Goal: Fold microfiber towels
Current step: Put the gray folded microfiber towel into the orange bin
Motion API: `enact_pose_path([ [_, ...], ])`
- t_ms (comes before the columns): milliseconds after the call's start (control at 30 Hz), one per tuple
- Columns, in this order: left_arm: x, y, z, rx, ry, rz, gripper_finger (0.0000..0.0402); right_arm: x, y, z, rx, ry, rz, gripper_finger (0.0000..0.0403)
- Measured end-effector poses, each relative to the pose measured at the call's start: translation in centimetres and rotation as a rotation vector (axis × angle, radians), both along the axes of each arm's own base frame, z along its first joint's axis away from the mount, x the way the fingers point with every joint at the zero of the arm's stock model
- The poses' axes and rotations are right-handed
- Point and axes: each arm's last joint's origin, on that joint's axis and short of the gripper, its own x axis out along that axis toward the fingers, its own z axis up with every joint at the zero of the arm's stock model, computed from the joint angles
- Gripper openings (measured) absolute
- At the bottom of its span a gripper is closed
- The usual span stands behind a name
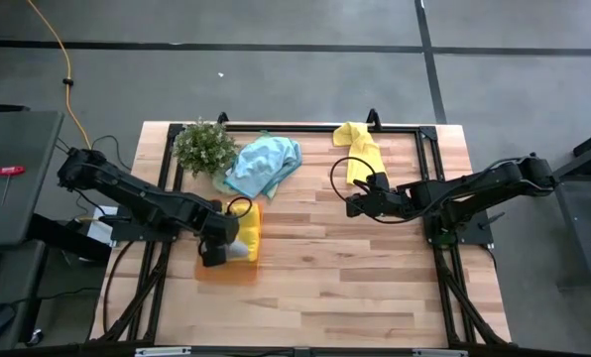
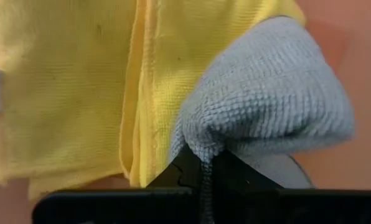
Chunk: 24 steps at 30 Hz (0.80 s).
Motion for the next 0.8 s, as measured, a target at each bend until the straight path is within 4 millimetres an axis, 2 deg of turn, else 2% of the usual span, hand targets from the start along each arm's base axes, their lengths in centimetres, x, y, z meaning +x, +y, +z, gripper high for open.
enact_pose_path([
  [100,0.7,-0.3,2.6,-0.04,-0.04,-0.08,0.0,0.0,0.0,0.0,-0.003,0.002,0.003,0.0229],
  [200,1.0,-0.3,5.8,-0.004,-0.083,-0.145,0.0,0.0,0.0,0.0,-0.004,0.006,0.004,0.0229],
  [267,1.3,-0.1,7.6,0.079,-0.124,-0.16,0.0,-0.1,0.0,0.0,-0.005,0.01,0.004,0.0229],
  [367,1.2,0.4,8.8,0.254,-0.125,-0.151,0.0,-0.1,0.0,0.0,-0.004,0.01,0.004,0.0229],
  [467,1.0,0.7,8.4,0.353,-0.091,-0.116,0.0,-0.1,0.0,0.0,-0.003,0.01,0.004,0.0229],
  [567,1.0,0.1,6.9,0.381,-0.059,-0.085,0.0,-0.1,0.0,0.0,-0.004,0.01,0.005,0.0229],
  [800,1.2,-4.0,2.7,0.372,0.033,-0.055,0.0,-0.1,0.0,-0.1,-0.005,0.02,0.007,0.0229],
])
